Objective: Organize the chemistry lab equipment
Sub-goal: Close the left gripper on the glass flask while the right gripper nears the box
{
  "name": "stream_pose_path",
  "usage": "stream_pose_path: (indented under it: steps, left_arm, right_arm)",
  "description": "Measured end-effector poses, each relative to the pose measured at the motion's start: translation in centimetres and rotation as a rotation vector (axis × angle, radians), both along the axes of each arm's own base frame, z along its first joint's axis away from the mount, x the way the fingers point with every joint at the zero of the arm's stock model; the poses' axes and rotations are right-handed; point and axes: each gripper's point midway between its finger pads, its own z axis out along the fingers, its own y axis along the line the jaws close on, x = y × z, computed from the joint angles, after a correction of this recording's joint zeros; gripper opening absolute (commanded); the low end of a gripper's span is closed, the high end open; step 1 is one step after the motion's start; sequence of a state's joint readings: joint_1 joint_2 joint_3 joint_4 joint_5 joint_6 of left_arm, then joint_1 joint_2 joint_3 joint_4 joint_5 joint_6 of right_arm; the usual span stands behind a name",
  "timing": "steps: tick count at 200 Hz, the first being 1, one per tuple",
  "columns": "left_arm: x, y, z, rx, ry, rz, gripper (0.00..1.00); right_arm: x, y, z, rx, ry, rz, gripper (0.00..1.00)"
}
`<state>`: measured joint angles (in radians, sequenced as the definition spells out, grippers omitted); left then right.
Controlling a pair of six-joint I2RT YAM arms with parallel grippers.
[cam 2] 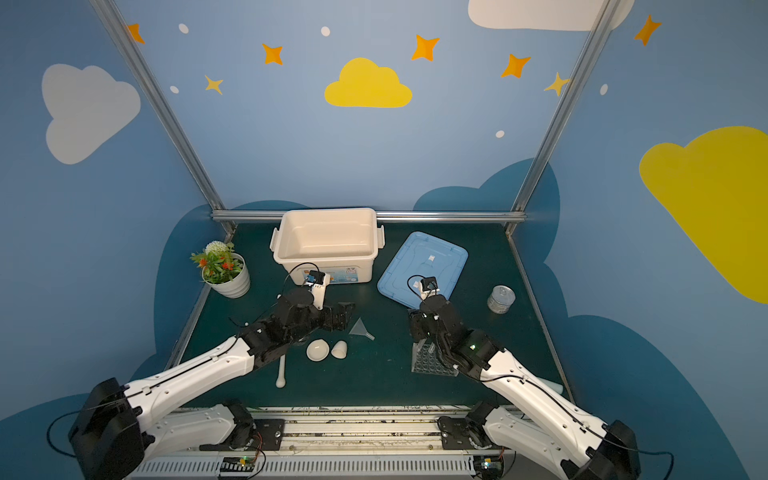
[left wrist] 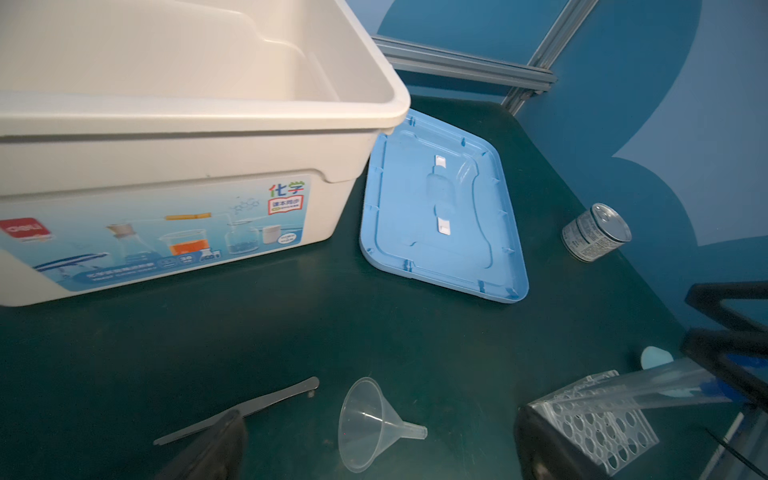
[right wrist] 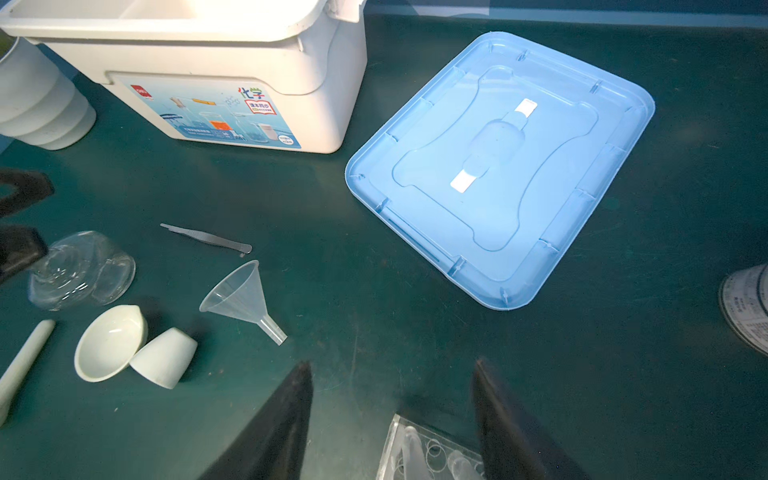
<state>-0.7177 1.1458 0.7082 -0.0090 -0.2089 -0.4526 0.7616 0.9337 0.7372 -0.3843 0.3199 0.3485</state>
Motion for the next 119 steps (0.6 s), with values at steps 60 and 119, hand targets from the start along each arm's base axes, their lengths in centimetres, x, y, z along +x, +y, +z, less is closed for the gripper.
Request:
stream_pose_path:
  steps: [60, 119]
  left_arm:
    - [-1.0, 4.7, -0.5, 0.047, 0.023, 0.16, 1.0]
    - [-3.2, 10.8, -1.3, 0.085, 0.08, 0.345, 1.0]
  right_arm:
    - [2.0, 2.4, 1.3, 0.052, -0.002, 0.069, 0.69]
    - [3.6, 4.3, 2.4, 0.098, -0.014, 0.128, 0.69]
